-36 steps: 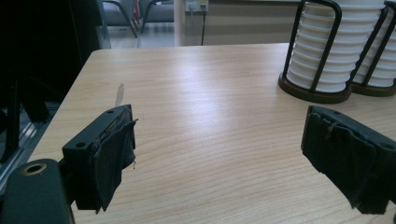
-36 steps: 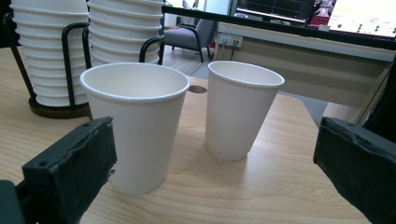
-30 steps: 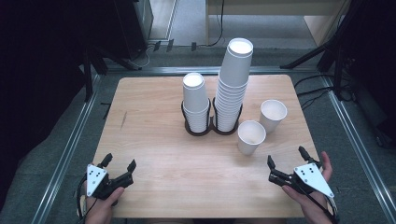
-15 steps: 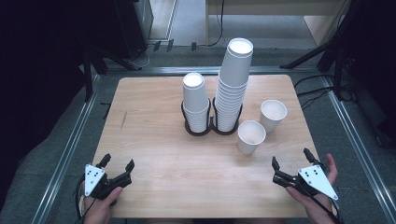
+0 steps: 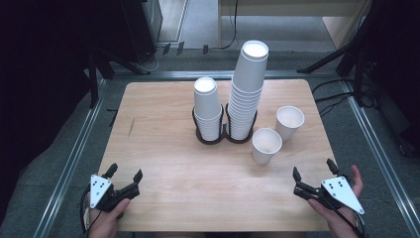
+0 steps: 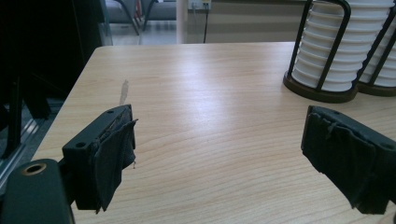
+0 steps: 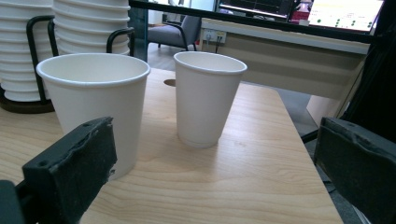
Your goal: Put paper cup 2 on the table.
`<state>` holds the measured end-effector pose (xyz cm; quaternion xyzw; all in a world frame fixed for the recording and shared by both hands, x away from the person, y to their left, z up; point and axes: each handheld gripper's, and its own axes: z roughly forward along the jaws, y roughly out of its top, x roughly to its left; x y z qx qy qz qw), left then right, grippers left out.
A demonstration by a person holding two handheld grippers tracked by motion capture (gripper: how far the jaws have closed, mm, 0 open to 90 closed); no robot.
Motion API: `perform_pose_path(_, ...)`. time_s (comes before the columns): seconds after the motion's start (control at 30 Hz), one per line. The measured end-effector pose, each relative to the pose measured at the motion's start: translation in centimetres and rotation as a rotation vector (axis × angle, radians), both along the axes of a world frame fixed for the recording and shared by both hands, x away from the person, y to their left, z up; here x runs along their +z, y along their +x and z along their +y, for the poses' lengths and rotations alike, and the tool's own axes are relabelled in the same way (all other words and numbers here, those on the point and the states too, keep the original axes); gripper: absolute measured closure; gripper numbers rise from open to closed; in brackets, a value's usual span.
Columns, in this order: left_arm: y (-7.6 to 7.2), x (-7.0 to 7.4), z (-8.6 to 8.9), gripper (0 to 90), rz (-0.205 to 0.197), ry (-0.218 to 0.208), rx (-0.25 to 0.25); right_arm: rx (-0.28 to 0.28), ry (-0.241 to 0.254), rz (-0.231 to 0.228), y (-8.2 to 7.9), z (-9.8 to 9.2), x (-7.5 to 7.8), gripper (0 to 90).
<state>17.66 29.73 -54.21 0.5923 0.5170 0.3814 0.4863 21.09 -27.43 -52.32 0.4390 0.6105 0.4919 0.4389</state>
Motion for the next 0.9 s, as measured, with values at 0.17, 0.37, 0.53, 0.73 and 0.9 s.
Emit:
perform_pose_path(0.17, 0.0, 0.0, 0.6, 10.0, 0.004, 0.0, 0.016, -0.033, -0.01, 0.001, -0.4, -1.3, -0.1, 0.0)
perform_pose_path(0.37, 0.0, -0.1, 1.6, 10.0, 0.01, -0.008, 0.042, -0.072, -0.034, 0.018, -0.9, -3.1, -0.9, 0.0)
perform_pose_path(0.53, 0.1, -0.2, 1.7, 10.0, 0.016, -0.007, 0.045, -0.091, -0.027, 0.033, -1.2, -4.2, -1.4, 0.0)
perform_pose_path(0.73, 0.1, -0.2, 1.6, 10.0, 0.018, -0.001, 0.038, -0.098, -0.019, 0.039, -1.0, -4.6, -1.5, 0.0)
perform_pose_path(0.9, 0.2, -0.3, 1.5, 10.0, 0.022, 0.001, 0.033, -0.095, -0.016, 0.037, -1.0, -4.3, -1.4, 0.0)
